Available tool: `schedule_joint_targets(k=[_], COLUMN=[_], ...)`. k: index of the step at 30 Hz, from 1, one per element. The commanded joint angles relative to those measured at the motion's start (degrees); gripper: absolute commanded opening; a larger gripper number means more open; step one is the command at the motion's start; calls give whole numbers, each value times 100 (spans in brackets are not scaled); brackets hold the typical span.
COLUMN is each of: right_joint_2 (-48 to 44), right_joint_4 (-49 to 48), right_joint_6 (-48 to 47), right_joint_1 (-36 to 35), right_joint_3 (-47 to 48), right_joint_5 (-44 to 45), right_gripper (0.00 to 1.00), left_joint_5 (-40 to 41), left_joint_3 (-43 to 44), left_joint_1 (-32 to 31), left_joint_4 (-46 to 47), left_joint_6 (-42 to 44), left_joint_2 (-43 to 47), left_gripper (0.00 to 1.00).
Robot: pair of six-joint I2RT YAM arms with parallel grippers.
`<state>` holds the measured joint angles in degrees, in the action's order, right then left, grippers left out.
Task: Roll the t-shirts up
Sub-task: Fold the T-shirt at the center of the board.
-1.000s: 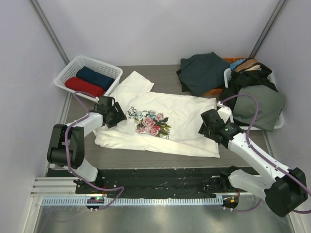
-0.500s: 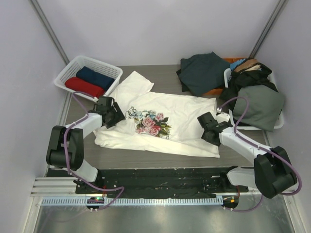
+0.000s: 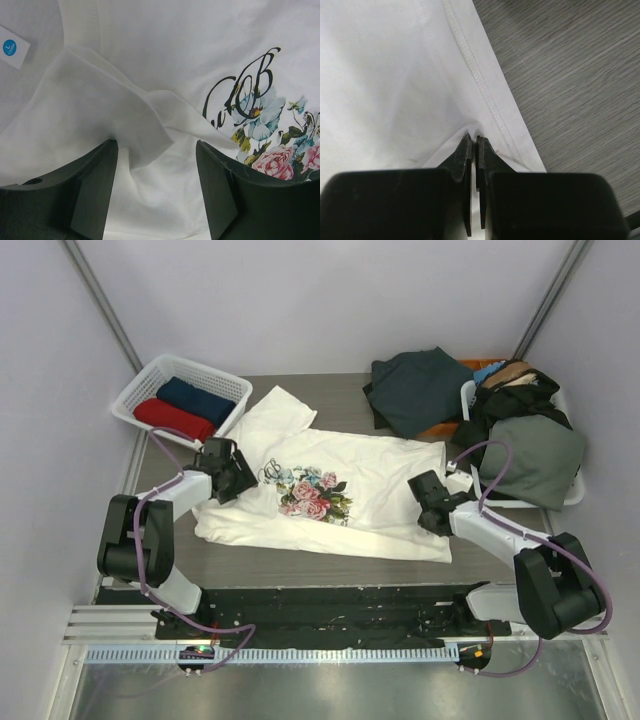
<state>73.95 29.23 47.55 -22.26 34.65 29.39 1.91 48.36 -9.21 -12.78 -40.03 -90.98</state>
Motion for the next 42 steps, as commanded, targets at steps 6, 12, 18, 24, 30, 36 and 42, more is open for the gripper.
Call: schedule_joint_targets(k=[6, 12, 18, 24, 30, 36, 42], right_joint_2=[-653, -1216, -1427, -1252, -892, -1136, -1760], right_joint_4=[618, 777, 865, 830, 584, 531, 59], right_joint_6=[228, 386, 527, 624, 510, 220, -980], right_joint_1=[55, 73, 117, 213, 222, 222, 222], right_joint_3=[358, 261, 200, 261, 226, 366, 525], right_joint_5=[805, 1016, 1253, 1420, 1377, 1148, -286], right_gripper=[5, 5, 5, 7, 54, 63, 56], left_joint_5=[327, 362, 398, 415, 301, 125, 143], left_joint_3=[86, 112, 121, 121, 60, -177, -432], left_joint_1=[16, 7, 7, 7, 7, -45, -239], left_joint_4=[-172, -199, -190, -190, -76, 284, 671], left_joint_6=[74, 74, 74, 74, 83, 224, 470], left_joint_2=[-131, -201, -210, -227, -105, 422, 1282], left_gripper=[68, 68, 68, 68, 69, 70, 71])
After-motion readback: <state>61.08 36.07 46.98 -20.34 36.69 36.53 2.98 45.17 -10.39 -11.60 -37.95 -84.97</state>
